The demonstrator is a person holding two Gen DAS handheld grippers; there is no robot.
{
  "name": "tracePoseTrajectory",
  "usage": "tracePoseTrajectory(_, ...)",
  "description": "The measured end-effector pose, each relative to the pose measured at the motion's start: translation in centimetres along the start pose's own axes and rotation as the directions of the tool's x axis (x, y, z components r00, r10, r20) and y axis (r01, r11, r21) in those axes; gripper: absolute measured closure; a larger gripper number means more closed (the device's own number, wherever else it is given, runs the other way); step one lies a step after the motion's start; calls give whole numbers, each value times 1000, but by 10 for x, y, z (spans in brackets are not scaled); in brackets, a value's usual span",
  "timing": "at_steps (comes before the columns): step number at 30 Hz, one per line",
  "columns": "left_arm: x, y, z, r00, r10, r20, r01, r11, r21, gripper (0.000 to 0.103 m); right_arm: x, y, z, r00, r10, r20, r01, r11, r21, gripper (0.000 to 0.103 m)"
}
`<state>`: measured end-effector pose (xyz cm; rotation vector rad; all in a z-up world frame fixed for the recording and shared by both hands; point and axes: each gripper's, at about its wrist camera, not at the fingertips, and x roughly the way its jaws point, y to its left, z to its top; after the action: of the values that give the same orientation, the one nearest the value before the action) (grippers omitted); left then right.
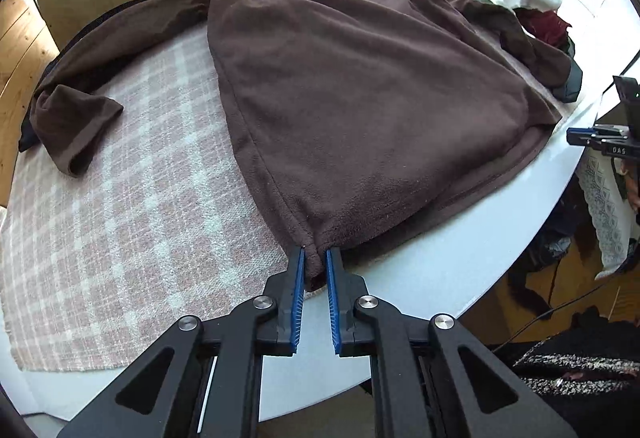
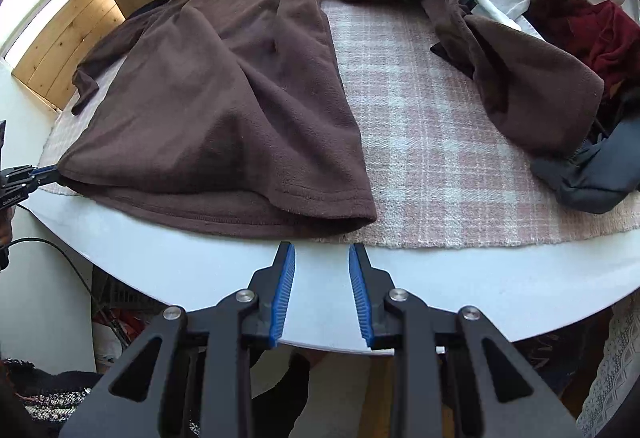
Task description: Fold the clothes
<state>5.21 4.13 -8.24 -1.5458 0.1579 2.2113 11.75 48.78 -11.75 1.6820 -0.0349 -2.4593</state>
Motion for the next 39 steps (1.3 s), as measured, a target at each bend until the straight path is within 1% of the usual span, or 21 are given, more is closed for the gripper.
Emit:
tracePoseTrajectory(2,-10,10,-1,999,-42,29,43,997,-59,94,6,3,4,999,-38,8,39,999,-27,75)
tracePoseTrajectory(6,-11,12,0,999,-34,39,37,996,-86,94,18,6,8,998,-57,25,59,996,-62,74)
tracePoseTrajectory(7,-11,12,0,999,-30,41,34,995,-92,94,17,6,8,998,-47,30,49,997,-58,76)
tracePoseTrajectory(8,-13,12,0,998,-29,49,34,995,-98,94,13,5,8,999,-31,32,33,998,-47,82)
tracePoseTrajectory(9,-15,13,1,998,-29,60,35,994,-105,95,9,4,7,999,-16,34,17,999,-35,97)
tracePoseTrajectory(10,-21,16,0,996,-36,78,45,992,-120,95,6,4,6,999,0,37,0,1000,-24,97)
tracePoseTrajectory(12,-40,27,-10,988,-71,140,97,977,-189,95,-14,2,-1,995,41,87,-41,999,-11,97)
tracePoseTrajectory(13,-41,29,-13,987,-75,144,103,974,-201,95,-19,2,-5,995,44,91,-44,999,-8,97)
tracePoseTrajectory(15,-35,31,-17,990,-70,122,93,975,-199,103,-16,4,-9,997,6,74,-4,999,-32,97)
tracePoseTrajectory(17,-29,32,-21,993,-64,100,83,977,-198,103,-9,7,-12,998,-41,39,43,997,-60,96)
tracePoseTrajectory(20,-19,34,-28,996,-56,67,68,979,-194,103,-2,6,-14,996,-93,2,92,993,-75,88)
tracePoseTrajectory(21,-16,35,-30,997,-53,56,63,979,-193,103,-1,6,-14,995,-99,1,99,992,-77,82)
tracePoseTrajectory(22,-13,36,-32,998,-50,45,58,980,-192,100,-1,5,-12,995,-97,3,97,992,-77,77)
tracePoseTrajectory(23,-10,37,-34,998,-47,34,53,980,-190,96,-1,5,-11,995,-96,6,96,992,-79,76)
tracePoseTrajectory(25,-4,35,-34,999,-46,16,49,982,-180,83,0,8,-10,995,-101,10,102,991,-87,71)
tracePoseTrajectory(27,4,28,-24,999,-47,-3,46,986,-163,82,2,10,-9,994,-109,11,109,989,-99,67)
tracePoseTrajectory(31,24,16,-6,998,24,-51,-30,992,-119,77,7,14,-9,992,-124,7,124,986,-109,67)
tracePoseTrajectory(35,42,2,5,986,137,-97,-139,990,-14,75,10,15,-8,992,-122,5,122,987,-107,67)
tracePoseTrajectory(36,44,0,7,985,144,-97,-145,989,1,75,10,15,-9,993,-120,4,120,987,-106,67)
tracePoseTrajectory(38,45,0,10,985,141,-96,-140,990,14,82,8,12,-10,994,-110,12,111,989,-93,67)
tracePoseTrajectory(39,45,0,11,986,137,-95,-136,991,19,89,7,10,-10,994,-105,17,106,991,-85,67)
